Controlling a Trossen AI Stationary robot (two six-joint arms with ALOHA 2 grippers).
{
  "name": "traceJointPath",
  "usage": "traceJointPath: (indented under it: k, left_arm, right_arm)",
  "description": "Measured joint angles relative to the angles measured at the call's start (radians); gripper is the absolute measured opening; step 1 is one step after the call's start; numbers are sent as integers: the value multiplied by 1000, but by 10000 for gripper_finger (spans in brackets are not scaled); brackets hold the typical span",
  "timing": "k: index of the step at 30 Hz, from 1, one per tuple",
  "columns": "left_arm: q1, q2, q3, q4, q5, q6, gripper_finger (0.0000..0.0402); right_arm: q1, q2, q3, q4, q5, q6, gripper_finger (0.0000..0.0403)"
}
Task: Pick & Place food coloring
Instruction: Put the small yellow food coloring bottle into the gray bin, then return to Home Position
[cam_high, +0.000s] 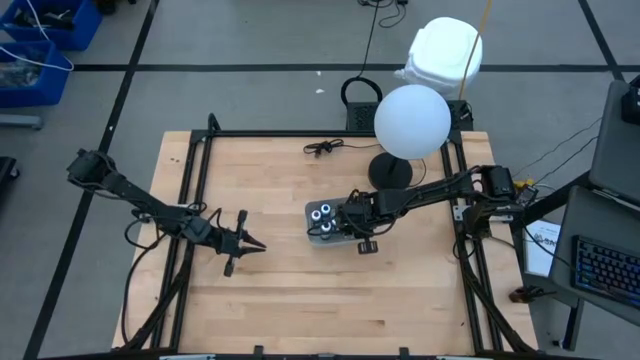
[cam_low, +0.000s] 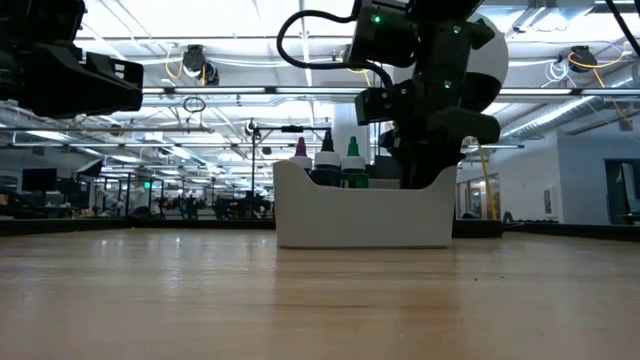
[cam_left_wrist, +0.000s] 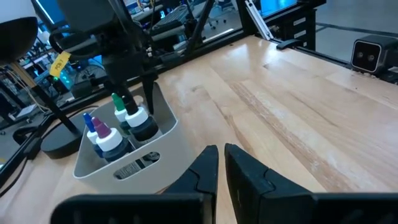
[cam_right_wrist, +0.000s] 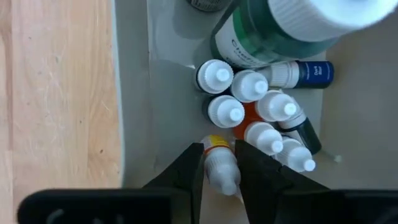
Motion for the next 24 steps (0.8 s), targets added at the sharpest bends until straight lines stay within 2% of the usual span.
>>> traceJointPath:
  k: [8,14,19,24]
  left_arm:
    - [0,0,0,0,0,-44,37]
    - [0,0,0,12,-3,-52,37]
    - [0,0,0,83,-11,-65,37]
    - [0,0,0,116,-28,-64,37]
  right_arm:
    - [0,0,0,0,3,-2,119]
    - [0,-15,0,-9,33,-6,126]
    - [1,-108,0,-39,107,-14,120]
    - [22,-261,0,-76,102,58,118]
